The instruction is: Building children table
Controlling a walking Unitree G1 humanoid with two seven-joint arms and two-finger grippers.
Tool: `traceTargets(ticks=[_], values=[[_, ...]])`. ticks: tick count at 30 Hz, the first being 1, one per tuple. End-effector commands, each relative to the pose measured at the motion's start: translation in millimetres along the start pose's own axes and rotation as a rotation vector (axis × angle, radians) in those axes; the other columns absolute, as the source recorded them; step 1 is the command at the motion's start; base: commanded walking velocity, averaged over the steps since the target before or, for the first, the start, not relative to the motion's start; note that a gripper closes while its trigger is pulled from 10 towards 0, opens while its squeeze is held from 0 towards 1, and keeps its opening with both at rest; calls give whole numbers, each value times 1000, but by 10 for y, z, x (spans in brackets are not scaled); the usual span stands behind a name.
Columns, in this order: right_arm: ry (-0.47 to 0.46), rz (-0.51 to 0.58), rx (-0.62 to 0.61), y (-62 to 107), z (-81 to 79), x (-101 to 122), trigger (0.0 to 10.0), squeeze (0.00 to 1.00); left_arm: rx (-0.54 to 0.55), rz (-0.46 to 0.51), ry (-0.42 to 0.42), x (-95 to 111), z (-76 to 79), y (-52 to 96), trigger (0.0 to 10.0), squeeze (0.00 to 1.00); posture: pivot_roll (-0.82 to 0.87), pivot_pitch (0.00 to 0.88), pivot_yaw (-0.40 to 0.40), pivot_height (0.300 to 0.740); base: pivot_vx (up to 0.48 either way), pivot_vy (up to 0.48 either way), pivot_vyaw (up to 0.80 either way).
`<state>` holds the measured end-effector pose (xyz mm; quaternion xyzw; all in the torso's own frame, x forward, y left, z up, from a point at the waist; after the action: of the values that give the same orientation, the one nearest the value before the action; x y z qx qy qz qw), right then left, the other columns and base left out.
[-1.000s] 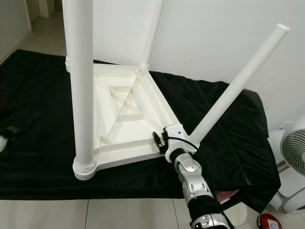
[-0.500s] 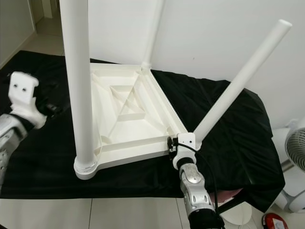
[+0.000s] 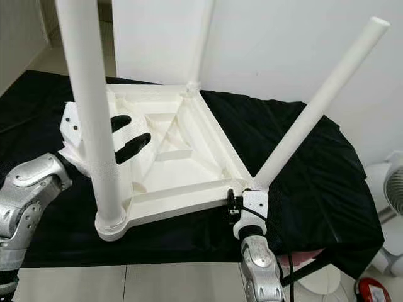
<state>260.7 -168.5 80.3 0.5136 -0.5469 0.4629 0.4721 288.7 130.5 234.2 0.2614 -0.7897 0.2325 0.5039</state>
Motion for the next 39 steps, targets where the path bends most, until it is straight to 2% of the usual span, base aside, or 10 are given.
traceTargets(ticks=[1, 9, 16, 29, 30, 31, 32, 35, 36, 39], values=[[-9, 19, -31, 55, 98, 27, 10000, 0, -159, 12, 23, 0, 210, -27, 10000, 0, 23, 0, -126, 740, 0, 0, 0], [38, 52, -162, 251, 283, 72, 10000, 0, -197, -9, 27, -30, 292, -9, 10000, 0, 9, 0, -113, 740, 0, 0, 0], [-50, 39, -354, 215, 491, 52, 10000, 0, -188, -2, 24, 4, 299, -24, 10000, 0, 3, 0, -105, 740, 0, 0, 0], [-312, 20, -225, -173, 215, 36, 10000, 0, -168, 5, 8, 38, 282, -54, 10000, 0, 21, 0, -118, 740, 0, 0, 0], [-329, 13, -221, -193, 190, 30, 10000, 184, -165, 5, 8, 42, 277, -56, 10000, 0, 21, 0, -118, 740, 0, 0, 0], [-329, 13, -221, -193, 190, 30, 10000, 184, -165, 5, 8, 42, 277, -56, 10000, 0, 21, 0, -118, 740, 0, 0, 0], [-342, 5, -217, -219, 160, 24, 10000, 1000, -165, 6, 6, 47, 276, -58, 10000, 0, 21, 0, -118, 740, 0, 0, 0], [-351, -7, -215, -243, 137, 17, 10000, 1000, -164, 7, 4, 51, 275, -60, 10000, 0, 21, 0, -118, 740, 0, 0, 0], [-379, -24, -204, -281, 85, 13, 10000, 0, -162, 4, 2, 54, 268, -58, 10000, 0, 31, 0, -120, 740, 0, 0, 0], [-440, -62, -181, -359, -21, 2, 10000, 0, -160, -2, -9, 55, 249, -47, 10000, 0, 38, 0, -121, 740, 0, 0, 0]])
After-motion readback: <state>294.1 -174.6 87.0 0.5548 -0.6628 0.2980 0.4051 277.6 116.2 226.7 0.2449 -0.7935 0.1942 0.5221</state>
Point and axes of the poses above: a point about 5 cm out from each wrist's last joint towards the gripper, its own y axis pointing back from the gripper into the wrist, its own x axis along the axis of the wrist's last joint, z = x × y, the point moved 1 cm from there along -y, pointing out of the wrist towards the gripper, and after that the axes turned 8 degrees about -y, right-handed, at the moved point
